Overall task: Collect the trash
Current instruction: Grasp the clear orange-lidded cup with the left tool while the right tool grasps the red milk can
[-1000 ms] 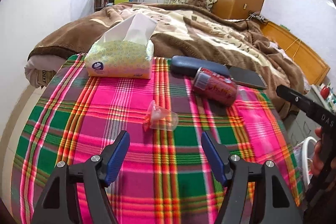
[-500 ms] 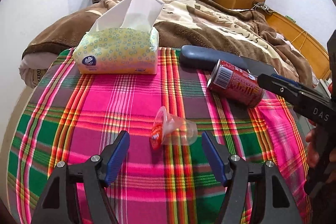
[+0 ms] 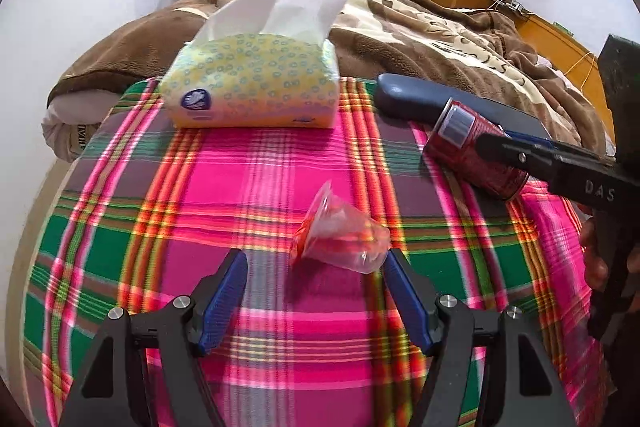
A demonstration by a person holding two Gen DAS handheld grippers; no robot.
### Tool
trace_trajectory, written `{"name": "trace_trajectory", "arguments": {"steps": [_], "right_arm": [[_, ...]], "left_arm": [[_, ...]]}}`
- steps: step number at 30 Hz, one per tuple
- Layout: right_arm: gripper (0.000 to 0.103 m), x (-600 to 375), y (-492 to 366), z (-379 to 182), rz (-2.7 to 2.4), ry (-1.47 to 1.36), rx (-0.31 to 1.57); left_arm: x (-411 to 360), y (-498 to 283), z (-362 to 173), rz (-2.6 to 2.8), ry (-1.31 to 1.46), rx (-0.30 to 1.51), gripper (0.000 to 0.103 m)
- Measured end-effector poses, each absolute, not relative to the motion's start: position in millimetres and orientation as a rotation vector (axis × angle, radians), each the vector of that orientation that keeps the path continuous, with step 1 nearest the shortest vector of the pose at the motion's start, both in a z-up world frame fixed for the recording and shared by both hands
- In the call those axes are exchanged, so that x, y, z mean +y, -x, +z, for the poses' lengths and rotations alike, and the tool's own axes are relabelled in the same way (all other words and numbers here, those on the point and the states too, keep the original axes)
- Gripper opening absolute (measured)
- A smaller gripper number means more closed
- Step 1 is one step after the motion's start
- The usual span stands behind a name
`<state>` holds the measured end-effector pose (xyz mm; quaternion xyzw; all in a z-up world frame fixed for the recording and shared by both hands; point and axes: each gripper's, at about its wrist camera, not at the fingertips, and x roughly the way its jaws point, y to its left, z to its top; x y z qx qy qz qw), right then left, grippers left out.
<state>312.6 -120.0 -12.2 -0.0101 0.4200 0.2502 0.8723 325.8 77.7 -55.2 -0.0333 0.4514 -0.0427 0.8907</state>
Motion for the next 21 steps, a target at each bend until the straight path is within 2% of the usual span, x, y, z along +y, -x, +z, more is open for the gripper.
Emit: {"name": "trace_trajectory", "arguments": {"steps": [10, 12, 21], "right_arm": [[0.064, -103, -312, -18, 0.491, 0.088, 0.92], [0.064, -102, -313, -21, 0.473, 0.082, 0.921], [0.064, -106, -316, -29, 0.423, 0.041, 0.946]], "left_arm": [[110, -318, -37, -0.076, 0.208, 0.88, 0.07], [109, -322, -34, -0.068, 0.207, 0.872, 0.073], [109, -340, -53, -0.012, 0.267, 0.905, 0.073]]}}
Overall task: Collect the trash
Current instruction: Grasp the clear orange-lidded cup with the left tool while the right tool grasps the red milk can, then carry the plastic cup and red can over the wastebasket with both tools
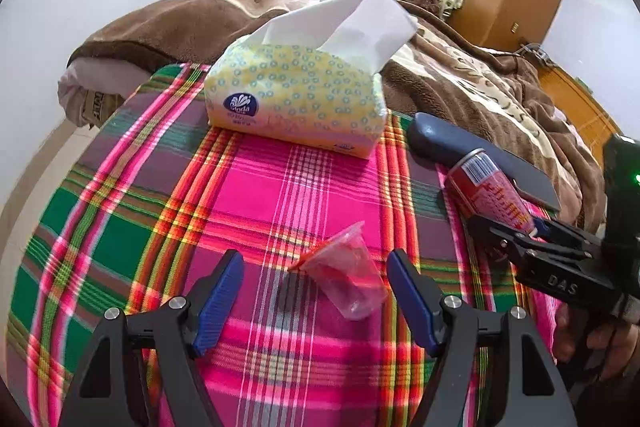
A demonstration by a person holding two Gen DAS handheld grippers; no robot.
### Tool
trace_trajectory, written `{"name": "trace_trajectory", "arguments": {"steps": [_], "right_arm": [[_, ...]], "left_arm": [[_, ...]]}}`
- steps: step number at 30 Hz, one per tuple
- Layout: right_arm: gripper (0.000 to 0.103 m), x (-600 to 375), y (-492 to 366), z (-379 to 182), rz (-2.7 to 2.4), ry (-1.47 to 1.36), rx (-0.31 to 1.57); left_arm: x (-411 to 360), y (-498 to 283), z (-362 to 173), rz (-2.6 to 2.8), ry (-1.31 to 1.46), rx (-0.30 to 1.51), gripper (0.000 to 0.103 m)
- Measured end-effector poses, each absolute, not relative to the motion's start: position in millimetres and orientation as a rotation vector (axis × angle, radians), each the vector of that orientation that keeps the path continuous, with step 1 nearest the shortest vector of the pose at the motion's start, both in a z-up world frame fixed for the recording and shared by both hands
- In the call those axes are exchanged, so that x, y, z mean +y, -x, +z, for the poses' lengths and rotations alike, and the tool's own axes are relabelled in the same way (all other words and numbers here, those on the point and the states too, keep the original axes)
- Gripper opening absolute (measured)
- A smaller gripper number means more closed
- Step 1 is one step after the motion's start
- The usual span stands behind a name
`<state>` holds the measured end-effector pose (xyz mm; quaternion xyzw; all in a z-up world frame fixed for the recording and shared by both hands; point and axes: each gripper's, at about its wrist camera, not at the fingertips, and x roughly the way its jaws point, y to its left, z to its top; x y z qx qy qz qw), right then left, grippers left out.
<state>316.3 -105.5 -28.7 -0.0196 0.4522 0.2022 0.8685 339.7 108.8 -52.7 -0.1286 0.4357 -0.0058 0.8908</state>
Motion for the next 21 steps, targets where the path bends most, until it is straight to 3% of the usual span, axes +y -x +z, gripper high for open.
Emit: {"name": "trace_trajectory", "arguments": {"steps": [4, 5, 9, 21], "right_arm": [[0.062, -104, -316, -31, 0.427, 0.026, 0.947], [0.056, -104, -316, -31, 0.421, 0.028, 0.945], [0.055, -102, -314, -32, 0.413, 0.034, 0.936], [0.055, -115, -302, -27, 0.403, -0.026, 0.913]], "left_arm": [[112, -344, -56, 0.015, 0.29, 0.902, 0.069], [112, -344, -56, 0.011, 0.288, 0.906, 0.063], [109, -345, -58, 0.01, 0.274, 0.907, 0.045], [93, -335, -50, -0.033, 0.241, 0.886, 0.044]]}}
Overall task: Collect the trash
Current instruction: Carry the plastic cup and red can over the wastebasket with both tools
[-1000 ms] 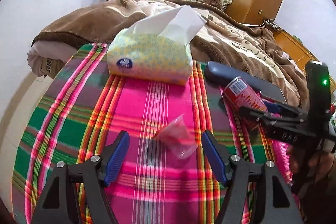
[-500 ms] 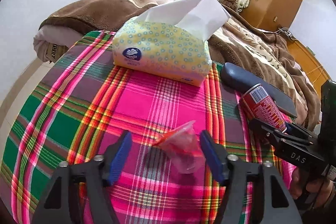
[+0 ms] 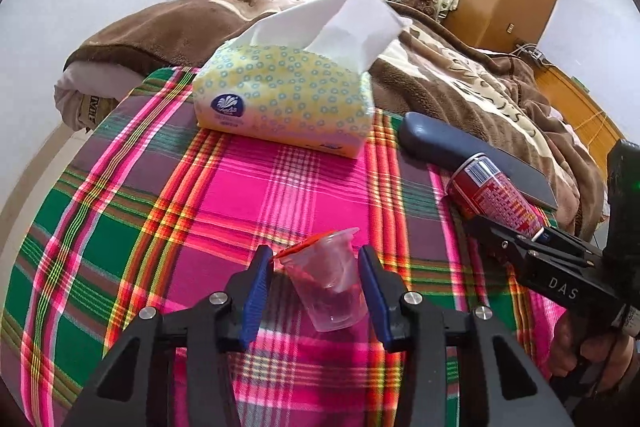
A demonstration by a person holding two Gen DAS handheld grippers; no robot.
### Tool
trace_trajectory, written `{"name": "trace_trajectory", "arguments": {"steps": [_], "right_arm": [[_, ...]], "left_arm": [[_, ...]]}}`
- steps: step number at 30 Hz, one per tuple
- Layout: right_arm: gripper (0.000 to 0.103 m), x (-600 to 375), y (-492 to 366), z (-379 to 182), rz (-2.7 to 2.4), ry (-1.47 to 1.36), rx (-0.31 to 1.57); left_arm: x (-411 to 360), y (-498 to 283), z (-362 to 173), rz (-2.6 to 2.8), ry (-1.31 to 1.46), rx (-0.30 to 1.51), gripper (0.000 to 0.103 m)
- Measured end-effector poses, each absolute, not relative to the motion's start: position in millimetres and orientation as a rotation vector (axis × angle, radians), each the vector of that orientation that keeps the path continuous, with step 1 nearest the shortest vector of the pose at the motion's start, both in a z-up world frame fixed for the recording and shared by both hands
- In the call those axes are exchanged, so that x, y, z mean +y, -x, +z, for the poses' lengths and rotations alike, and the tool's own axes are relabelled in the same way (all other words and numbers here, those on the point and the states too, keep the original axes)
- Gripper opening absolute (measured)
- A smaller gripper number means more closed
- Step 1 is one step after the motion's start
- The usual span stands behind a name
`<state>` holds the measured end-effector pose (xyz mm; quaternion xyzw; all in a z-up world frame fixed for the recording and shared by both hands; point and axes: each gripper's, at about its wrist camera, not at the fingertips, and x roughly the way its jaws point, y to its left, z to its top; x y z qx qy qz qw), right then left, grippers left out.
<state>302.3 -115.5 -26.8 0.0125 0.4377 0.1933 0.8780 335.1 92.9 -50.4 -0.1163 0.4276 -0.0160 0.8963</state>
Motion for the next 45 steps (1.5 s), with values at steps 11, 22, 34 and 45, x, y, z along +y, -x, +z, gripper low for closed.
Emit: {"name": "trace_trajectory", "arguments": {"steps": [11, 22, 34, 45], "right_arm": [[0.054, -135, -273, -15, 0.383, -0.066, 0.884], [0.054, -167, -229, 7, 0.355, -0.12, 0.826], [0.054, -216, -175, 29, 0.287, -0.178, 0.76], [0.054, -275, -123, 41, 0.172, -0.222, 0.695]], "left_arm": [[65, -305, -30, -0.098, 0.221, 0.861, 0.044], [26, -260, -5, -0.17, 0.178, 0.82, 0.044], [-30, -215, 22, -0.278, 0.119, 0.772, 0.044], [-96, -174, 40, -0.399, 0.052, 0.73, 0.044]]}}
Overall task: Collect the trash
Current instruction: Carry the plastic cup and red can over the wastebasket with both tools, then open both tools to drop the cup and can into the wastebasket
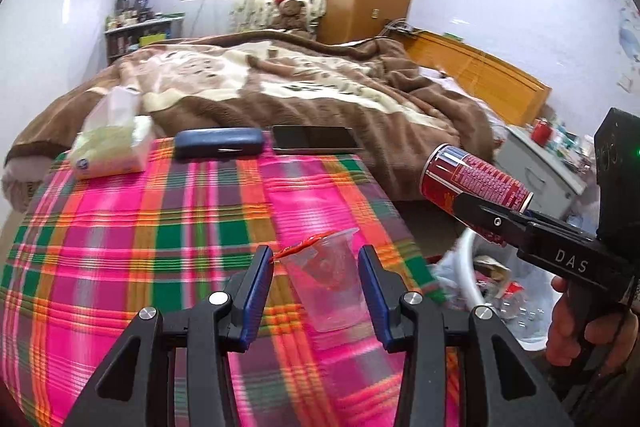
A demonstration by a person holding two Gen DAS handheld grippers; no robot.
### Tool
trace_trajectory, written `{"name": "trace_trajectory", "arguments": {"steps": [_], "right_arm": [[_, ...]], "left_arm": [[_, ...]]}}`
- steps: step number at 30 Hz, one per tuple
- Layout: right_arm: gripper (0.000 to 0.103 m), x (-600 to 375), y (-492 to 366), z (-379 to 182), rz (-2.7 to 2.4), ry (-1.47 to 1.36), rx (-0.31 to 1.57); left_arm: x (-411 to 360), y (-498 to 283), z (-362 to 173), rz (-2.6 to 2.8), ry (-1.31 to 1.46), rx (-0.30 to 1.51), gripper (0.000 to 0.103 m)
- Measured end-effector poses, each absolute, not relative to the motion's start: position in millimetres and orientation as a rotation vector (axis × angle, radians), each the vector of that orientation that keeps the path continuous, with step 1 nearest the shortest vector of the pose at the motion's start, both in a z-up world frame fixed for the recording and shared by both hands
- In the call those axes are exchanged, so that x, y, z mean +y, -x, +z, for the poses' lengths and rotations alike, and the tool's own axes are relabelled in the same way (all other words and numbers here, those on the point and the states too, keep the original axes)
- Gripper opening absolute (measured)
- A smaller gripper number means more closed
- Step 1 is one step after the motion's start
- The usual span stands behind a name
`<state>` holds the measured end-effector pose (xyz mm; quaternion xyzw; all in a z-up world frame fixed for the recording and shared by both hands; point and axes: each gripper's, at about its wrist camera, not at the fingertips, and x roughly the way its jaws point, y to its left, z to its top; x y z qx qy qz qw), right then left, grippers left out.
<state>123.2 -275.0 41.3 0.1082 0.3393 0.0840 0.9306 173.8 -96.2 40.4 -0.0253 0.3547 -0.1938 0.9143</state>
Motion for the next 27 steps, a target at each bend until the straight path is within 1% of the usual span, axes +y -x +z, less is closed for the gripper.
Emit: {"name": "trace_trajectory", "arguments": {"steps": [14, 27], "right_arm": [[0.054, -349, -76, 36, -0.016, -0.257, 0.686], [0.054, -409, -62, 1, -0.216, -0.266, 0.821]], "left_arm": [[-196, -141, 39, -0.577, -0.021, 0.741, 0.044], [-293, -128, 5, -0.731, -0.088, 0.841, 0.044]]}}
